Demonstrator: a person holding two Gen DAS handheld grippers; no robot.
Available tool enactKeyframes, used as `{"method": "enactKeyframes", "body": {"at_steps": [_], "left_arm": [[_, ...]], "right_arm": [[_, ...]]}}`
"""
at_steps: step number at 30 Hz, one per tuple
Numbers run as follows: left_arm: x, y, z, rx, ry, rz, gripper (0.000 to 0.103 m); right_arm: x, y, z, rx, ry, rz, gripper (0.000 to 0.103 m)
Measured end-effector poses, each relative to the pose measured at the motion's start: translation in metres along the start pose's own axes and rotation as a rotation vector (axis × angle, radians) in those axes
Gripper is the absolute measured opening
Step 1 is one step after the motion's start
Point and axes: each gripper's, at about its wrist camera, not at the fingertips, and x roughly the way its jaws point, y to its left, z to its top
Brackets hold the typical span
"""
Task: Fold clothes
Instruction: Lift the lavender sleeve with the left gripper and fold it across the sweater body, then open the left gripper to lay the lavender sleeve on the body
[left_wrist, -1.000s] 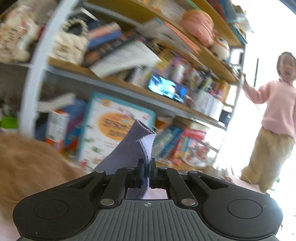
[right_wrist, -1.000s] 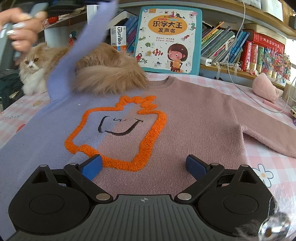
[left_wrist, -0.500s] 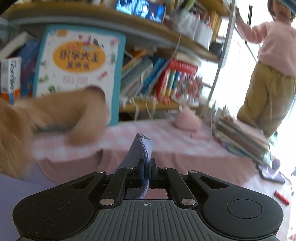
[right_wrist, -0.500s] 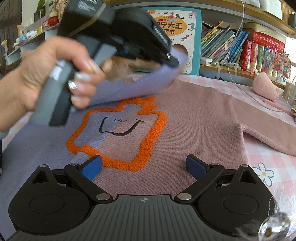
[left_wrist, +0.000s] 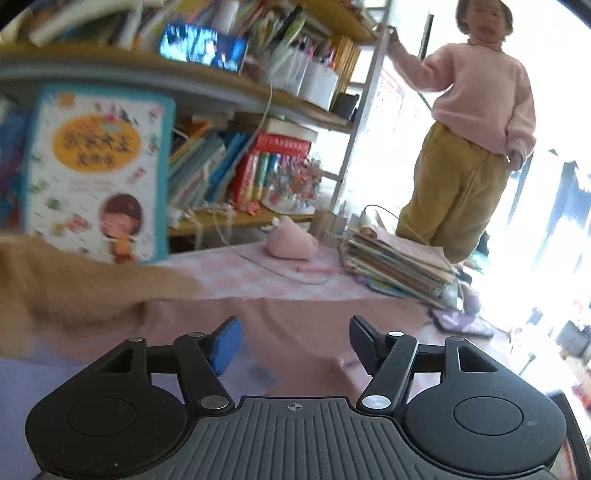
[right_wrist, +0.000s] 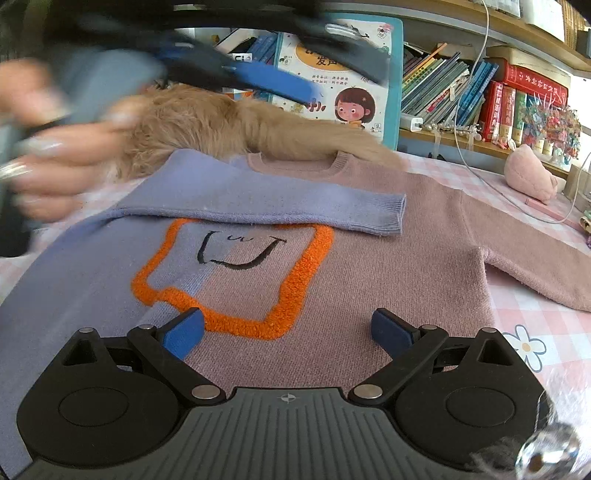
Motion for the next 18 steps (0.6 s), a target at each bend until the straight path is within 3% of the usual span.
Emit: {"method": "enactKeyframes", "body": {"at_steps": [4, 9, 12, 18], "left_arm": [[-0.047, 0.017, -0.032, -0.017, 0.042, 0.150, 0.067], [-0.088, 0.039, -0.073, -0.129, 0.108, 0.367, 0.067], [-0.101, 0.046, -0.088, -0.163, 0.125, 0.435, 0.067], [-0.100, 0.050, -0.101, -0.108, 0.171, 0.539, 0.067]], "right_arm": [[0.001, 0.001, 0.000, -0.007, 0.004, -0.006, 0.098], [-0.002, 0.000, 0.000, 0.003, -0.002, -0.037, 0.097], [-0.007, -0.005, -0.002, 0.028, -0.001, -0.074, 0.097], [-0.032, -0.029, -0.006, 0.059, 0.011, -0.181, 0.097]]}}
